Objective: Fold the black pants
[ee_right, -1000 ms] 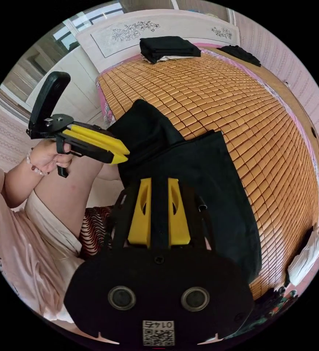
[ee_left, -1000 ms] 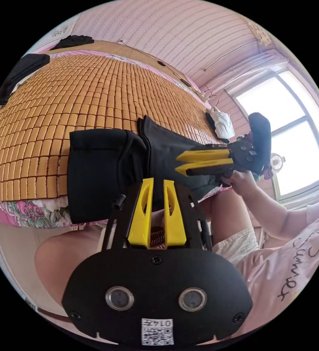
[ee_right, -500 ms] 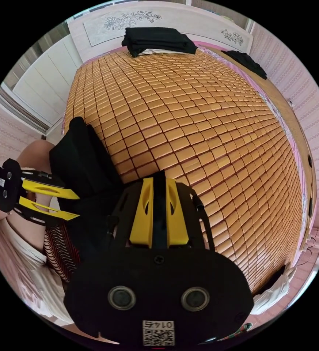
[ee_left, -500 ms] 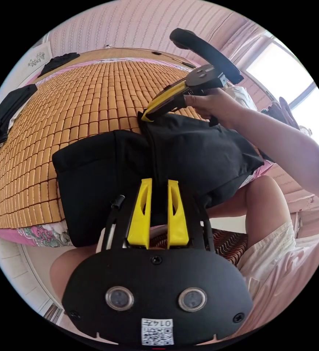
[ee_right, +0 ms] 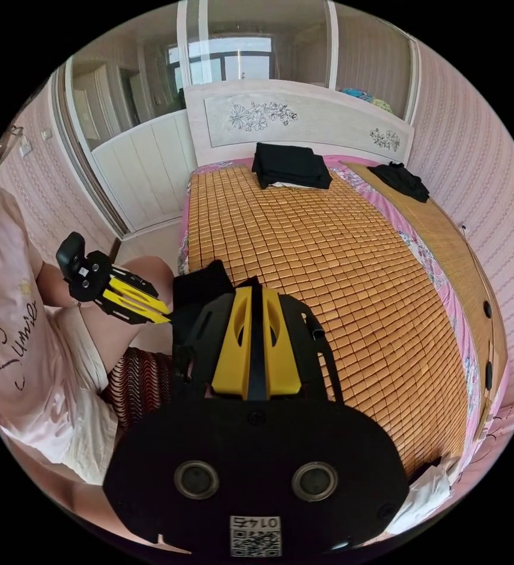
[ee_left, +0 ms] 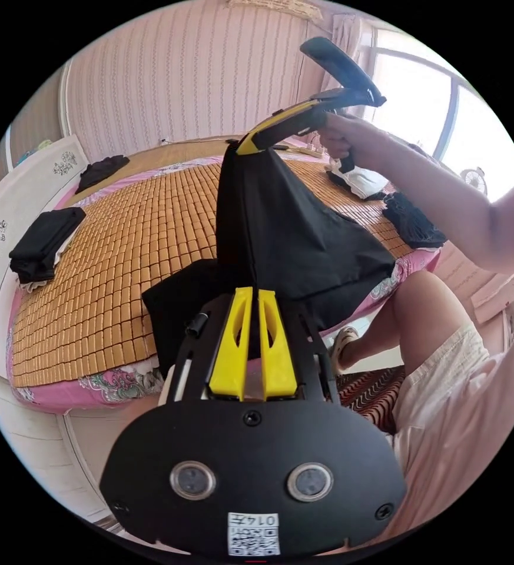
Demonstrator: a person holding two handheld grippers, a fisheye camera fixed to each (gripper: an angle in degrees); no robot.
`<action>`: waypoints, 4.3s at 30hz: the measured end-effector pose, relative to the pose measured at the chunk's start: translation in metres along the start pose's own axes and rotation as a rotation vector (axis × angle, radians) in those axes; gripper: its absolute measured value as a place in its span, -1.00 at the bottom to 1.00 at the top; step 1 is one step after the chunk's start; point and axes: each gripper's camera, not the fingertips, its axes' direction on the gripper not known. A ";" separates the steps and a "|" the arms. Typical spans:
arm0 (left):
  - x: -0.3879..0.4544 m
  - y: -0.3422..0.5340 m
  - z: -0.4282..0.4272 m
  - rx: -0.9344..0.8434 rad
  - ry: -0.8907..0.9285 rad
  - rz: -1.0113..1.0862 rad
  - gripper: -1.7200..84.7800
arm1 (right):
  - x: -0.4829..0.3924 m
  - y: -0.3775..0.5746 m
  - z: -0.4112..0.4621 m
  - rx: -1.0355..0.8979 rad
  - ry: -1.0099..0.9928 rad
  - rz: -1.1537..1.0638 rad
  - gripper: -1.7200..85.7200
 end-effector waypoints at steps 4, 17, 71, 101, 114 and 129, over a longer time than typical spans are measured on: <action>-0.009 0.002 -0.013 0.029 0.067 -0.013 -0.96 | -0.016 0.007 -0.017 0.057 -0.051 -0.025 -0.93; -0.024 -0.016 -0.062 0.130 0.021 0.092 -0.42 | -0.060 0.027 -0.087 0.108 -0.080 -0.153 -0.94; 0.153 -0.077 0.179 -0.352 0.029 0.300 -0.98 | 0.124 0.087 0.142 -0.590 0.013 0.313 -0.97; 0.373 -0.077 0.180 -0.068 0.165 0.632 -0.79 | 0.098 0.487 -0.151 0.107 -0.372 0.998 -0.91; 0.415 -0.036 0.146 0.015 0.070 0.710 -0.93 | 0.160 0.628 -0.170 0.432 -0.491 1.318 -0.81; 0.440 -0.012 0.097 0.145 0.107 0.661 -0.81 | 0.156 0.664 -0.226 0.447 -0.378 1.329 -0.93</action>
